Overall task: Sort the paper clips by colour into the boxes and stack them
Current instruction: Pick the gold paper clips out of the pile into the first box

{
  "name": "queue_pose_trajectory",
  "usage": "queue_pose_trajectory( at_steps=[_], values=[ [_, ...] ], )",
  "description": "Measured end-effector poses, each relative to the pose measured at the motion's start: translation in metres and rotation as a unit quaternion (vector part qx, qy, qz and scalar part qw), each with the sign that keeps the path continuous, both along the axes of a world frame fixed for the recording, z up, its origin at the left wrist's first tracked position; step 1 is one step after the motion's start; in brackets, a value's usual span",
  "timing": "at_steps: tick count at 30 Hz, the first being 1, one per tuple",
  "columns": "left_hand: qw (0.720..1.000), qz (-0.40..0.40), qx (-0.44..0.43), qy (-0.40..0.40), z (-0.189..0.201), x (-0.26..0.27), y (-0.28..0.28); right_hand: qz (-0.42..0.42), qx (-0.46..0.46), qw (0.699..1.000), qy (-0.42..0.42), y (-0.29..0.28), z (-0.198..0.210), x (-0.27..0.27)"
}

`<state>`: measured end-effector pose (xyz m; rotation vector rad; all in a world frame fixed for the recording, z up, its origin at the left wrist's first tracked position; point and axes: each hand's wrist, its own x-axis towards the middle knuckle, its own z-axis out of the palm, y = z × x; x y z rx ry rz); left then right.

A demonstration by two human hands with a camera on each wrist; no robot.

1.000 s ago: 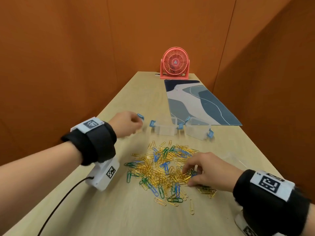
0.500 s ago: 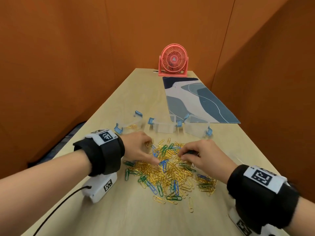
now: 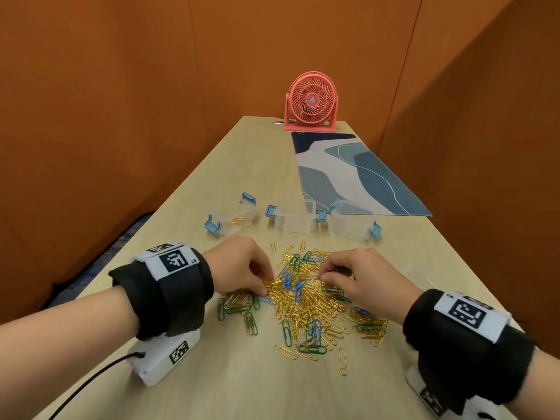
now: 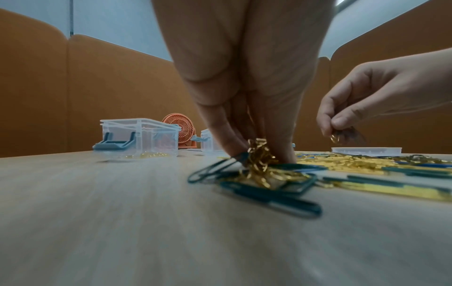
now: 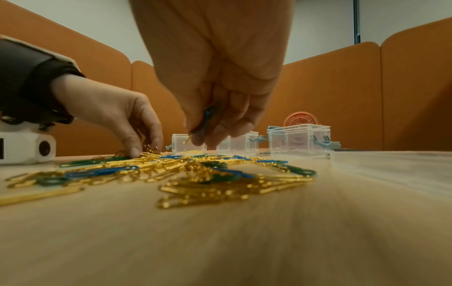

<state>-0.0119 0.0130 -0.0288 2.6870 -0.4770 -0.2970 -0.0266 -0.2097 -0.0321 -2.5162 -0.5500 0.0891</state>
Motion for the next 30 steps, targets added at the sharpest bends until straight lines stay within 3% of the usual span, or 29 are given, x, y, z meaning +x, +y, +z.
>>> queue_pose_trajectory(
  at_steps=[6, 10, 15, 18, 25, 28, 30],
  values=[
    [0.992, 0.047, -0.095, -0.074, 0.003, 0.001, -0.001, 0.014, -0.01, 1.0, 0.008, 0.002, 0.002, -0.001],
    [0.99, -0.021, -0.133, -0.048, 0.005, -0.006, -0.005, 0.044, -0.023, 0.999, 0.01, 0.002, 0.003, -0.003],
    [0.988, -0.149, -0.023, 0.024, 0.001, -0.017, -0.011, 0.086, -0.098, 0.99, 0.059, -0.001, 0.002, -0.003],
    [0.983, -0.179, 0.014, 0.038, -0.001, -0.016, -0.014, 0.106, -0.114, 0.986, 0.063, 0.0, 0.0, -0.002],
    [0.991, -0.128, -0.029, 0.01, -0.002, -0.015, -0.014, 0.079, -0.077, 0.992, 0.056, 0.006, 0.0, -0.007],
    [0.995, -0.059, -0.081, 0.022, 0.004, -0.011, -0.009, 0.061, -0.042, 0.996, 0.047, 0.003, 0.004, -0.007],
    [0.988, -0.004, -0.138, 0.07, 0.009, -0.008, -0.004, 0.039, 0.01, 0.998, 0.049, -0.001, 0.01, -0.007]
  ],
)
